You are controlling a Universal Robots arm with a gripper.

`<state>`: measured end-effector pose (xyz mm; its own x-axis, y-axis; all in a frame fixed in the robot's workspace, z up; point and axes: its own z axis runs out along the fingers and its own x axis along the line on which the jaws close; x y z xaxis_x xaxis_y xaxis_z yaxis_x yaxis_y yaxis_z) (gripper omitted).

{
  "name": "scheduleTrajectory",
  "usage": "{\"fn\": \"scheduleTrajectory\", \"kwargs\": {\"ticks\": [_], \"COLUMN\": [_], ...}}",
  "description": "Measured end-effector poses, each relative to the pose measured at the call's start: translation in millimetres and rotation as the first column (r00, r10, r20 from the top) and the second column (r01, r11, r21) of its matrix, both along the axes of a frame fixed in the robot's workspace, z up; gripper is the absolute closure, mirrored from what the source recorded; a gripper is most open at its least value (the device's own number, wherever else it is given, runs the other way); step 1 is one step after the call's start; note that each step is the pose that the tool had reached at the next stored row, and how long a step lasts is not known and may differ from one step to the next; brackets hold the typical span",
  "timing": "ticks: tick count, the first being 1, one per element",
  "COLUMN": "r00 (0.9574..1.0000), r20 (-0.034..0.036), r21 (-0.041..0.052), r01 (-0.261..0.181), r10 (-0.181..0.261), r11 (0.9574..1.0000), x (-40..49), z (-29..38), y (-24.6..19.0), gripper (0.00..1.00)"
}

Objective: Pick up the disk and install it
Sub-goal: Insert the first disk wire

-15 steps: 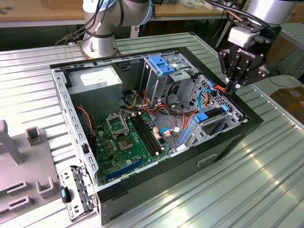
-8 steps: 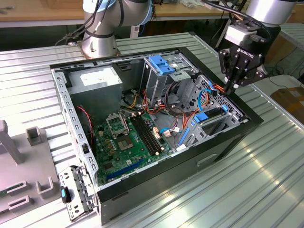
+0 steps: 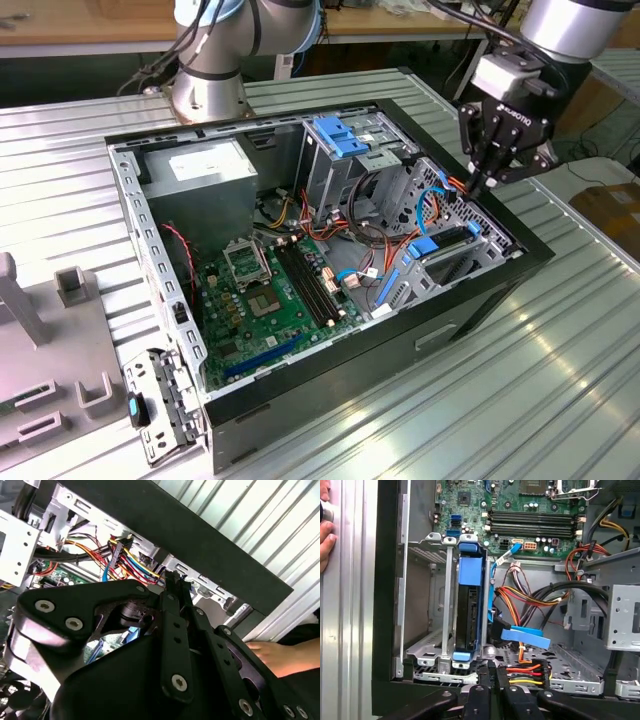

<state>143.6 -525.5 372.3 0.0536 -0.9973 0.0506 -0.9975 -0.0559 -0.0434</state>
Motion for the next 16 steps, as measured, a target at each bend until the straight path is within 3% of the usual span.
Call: {"fn": "scheduleTrajectory", "kwargs": {"ticks": [3,5,7,9,12,14,16], "r00": [1.0,1.0,1.0,1.0,0.9983,0.9984,0.9992], "r20": [0.0,0.0,0.0001,0.0,0.0,0.0,0.0], "r21": [0.0585,0.0617,0.0619,0.0619,0.0618,0.0623,0.0634], "r01": [0.0,0.0,0.001,0.004,0.057,0.057,0.041], "r10": [0.0,0.0,-0.001,-0.004,-0.058,-0.057,-0.041], "r11": [0.9983,0.9981,0.9981,0.9981,0.9964,0.9964,0.9971], "x": [-1.0,-1.3,-2.6,-3.6,-4.7,-15.5,-19.3], "z": [-0.1,-0.4,-1.8,-2.8,-4.8,-6.1,-8.6], "y": [-1.2,-4.6,-14.5,-14.9,-15.8,-19.1,-24.7], "gripper": [0.84,0.84,0.84,0.84,0.84,0.84,0.84]}}
